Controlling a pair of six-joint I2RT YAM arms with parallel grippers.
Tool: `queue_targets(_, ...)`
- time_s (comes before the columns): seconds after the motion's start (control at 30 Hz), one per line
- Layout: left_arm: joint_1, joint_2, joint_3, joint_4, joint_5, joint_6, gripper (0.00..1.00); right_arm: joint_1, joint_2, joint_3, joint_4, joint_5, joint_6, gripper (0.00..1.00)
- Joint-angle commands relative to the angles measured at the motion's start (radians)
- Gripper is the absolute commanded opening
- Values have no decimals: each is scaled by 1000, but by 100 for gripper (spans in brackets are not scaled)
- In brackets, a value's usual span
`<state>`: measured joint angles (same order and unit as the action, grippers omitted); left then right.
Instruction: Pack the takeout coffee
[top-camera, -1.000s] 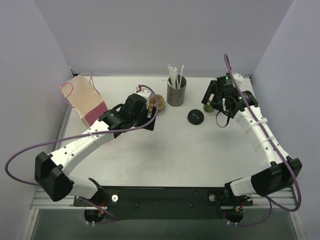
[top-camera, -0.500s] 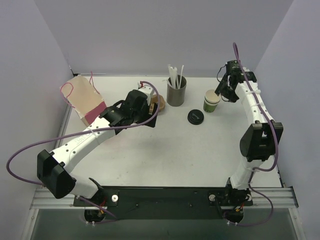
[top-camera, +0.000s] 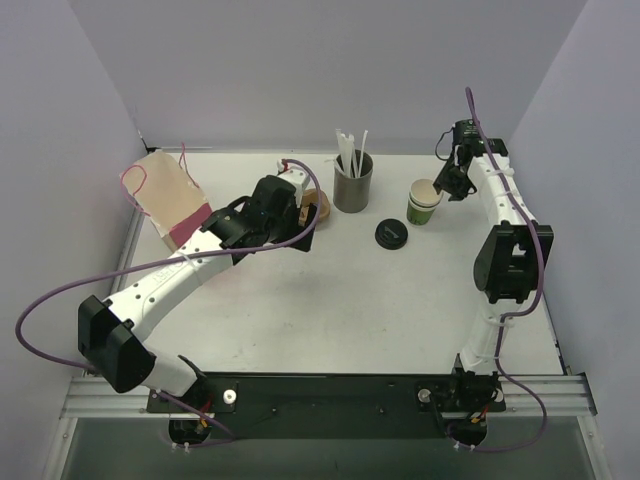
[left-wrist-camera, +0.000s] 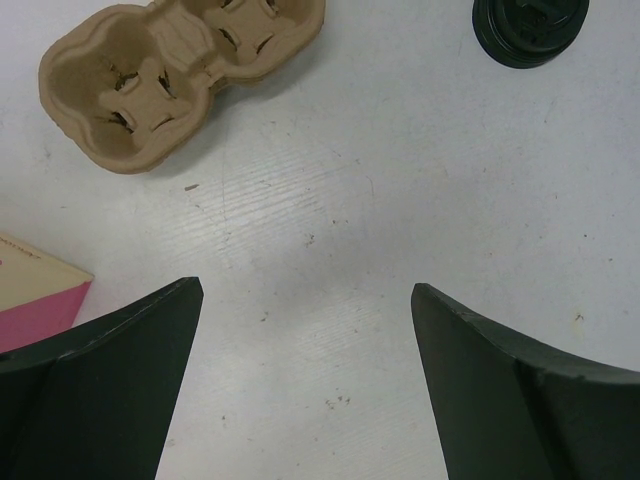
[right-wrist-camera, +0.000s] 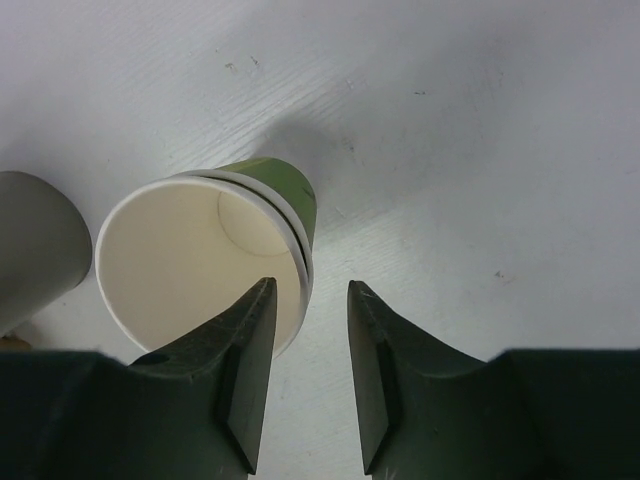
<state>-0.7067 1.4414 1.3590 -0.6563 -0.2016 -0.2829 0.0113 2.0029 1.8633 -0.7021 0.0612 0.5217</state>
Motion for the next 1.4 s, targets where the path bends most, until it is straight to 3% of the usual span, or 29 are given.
queue_targets(0.0, 7, 8, 54, 3, -1, 10, 97, -4, 19, 46, -28, -12, -3, 27)
queue_targets(0.2, 9, 17, 54, 0, -2, 5, 97, -4, 40, 59, -30, -24, -5, 17)
queue_targets(0.43, 10, 24, 63, -11, -10, 5, 98, -4, 59, 76, -40, -35, -8, 16)
queue_targets(0.63, 12, 25, 66, -14, -12, 5, 98, -2, 47, 97, -50, -34, -11, 0)
queue_targets(1.37, 24, 25, 51, -11, 2, 10, 97, -5, -76, 148, -46, -26, 9, 0)
